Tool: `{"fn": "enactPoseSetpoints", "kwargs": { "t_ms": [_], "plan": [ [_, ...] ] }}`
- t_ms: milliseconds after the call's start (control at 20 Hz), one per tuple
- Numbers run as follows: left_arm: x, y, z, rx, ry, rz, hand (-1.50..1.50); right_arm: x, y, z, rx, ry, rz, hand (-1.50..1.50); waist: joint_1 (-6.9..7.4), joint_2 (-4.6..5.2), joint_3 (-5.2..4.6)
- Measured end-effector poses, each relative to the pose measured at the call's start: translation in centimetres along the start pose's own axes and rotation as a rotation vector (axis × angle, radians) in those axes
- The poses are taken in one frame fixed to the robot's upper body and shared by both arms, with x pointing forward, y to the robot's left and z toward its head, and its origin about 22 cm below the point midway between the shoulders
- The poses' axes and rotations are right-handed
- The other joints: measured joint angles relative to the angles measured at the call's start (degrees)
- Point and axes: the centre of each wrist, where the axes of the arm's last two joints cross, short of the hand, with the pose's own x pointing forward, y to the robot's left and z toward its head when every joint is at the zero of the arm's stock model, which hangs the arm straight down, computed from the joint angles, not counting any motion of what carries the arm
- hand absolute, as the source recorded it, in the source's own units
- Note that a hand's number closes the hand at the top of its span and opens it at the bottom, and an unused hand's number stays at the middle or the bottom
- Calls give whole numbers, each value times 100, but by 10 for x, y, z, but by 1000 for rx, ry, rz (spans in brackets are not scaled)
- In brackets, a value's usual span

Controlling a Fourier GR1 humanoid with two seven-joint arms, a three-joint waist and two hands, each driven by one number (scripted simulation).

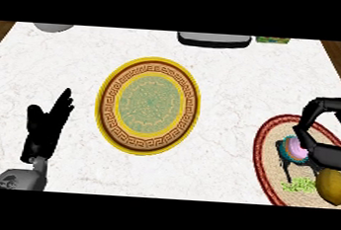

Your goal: Pick the cupcake from the placemat and place it in the plate

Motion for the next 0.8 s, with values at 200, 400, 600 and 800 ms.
{"fn": "enactPoseSetpoints", "kwargs": {
  "t_ms": [200,400,600,800],
  "plan": [
    [-2,-13,5,-7,-9,29,0,-57,-2,33,-96,-21,-204,-150,52,106,54],
    [-2,-22,9,-13,-11,38,0,-90,-14,64,-9,-114,-315,-150,120,128,60],
    [-2,-32,10,-22,-16,34,0,-96,-37,71,93,-94,-152,-150,195,137,53],
    [-1,-35,12,-22,-12,36,0,-87,-60,71,151,-64,101,-150,205,127,43]
  ]
}}
